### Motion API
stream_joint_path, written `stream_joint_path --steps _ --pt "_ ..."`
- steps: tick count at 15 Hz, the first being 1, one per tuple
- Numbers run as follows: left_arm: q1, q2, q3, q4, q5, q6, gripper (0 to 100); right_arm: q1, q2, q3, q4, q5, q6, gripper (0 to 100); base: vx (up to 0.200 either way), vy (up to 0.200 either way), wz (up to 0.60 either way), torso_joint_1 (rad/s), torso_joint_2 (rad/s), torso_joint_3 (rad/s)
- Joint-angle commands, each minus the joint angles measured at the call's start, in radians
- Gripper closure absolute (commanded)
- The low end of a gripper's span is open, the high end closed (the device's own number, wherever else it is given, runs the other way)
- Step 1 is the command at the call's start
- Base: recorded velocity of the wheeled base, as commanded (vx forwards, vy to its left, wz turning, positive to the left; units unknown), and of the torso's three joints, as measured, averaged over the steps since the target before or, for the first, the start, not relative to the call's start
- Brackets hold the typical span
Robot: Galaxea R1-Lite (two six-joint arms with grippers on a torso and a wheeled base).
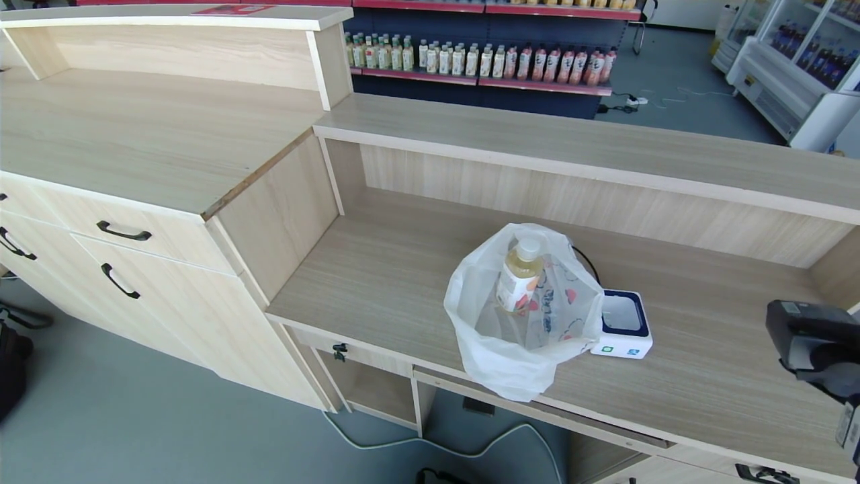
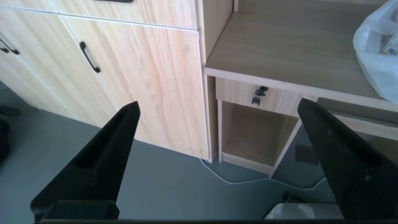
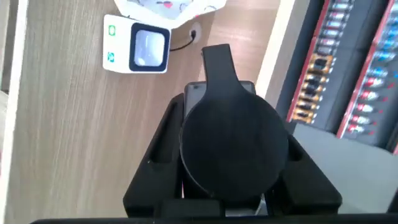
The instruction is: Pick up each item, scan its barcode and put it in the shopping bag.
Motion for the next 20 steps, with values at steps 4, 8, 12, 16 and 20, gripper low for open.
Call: stream_joint_path --steps 4,8,12,16,20 --pt "0.000 0.000 0.000 -0.001 0.000 0.000 0 0.343 -0.004 -0.007 -0.189 0.006 -0.339 100 0.000 0.000 0.00 0.000 0.00 0.000" --pt "0.000 0.000 0.000 -0.001 0.000 0.000 0 0.637 0.143 -0.007 -0.482 0.006 -0.504 100 0.000 0.000 0.00 0.000 0.00 0.000" --pt "0.000 0.000 0.000 -0.001 0.000 0.000 0 0.725 0.186 -0.007 -0.634 0.075 -0.564 100 0.000 0.000 0.00 0.000 0.00 0.000" --pt "0.000 0.000 0.000 -0.001 0.000 0.000 0 0.818 0.188 0.002 -0.672 0.135 -0.619 100 0.000 0.000 0.00 0.000 0.00 0.000" --pt "0.000 0.000 0.000 -0.001 0.000 0.000 0 0.854 0.185 0.007 -0.674 0.198 -0.647 100 0.000 0.000 0.00 0.000 0.00 0.000"
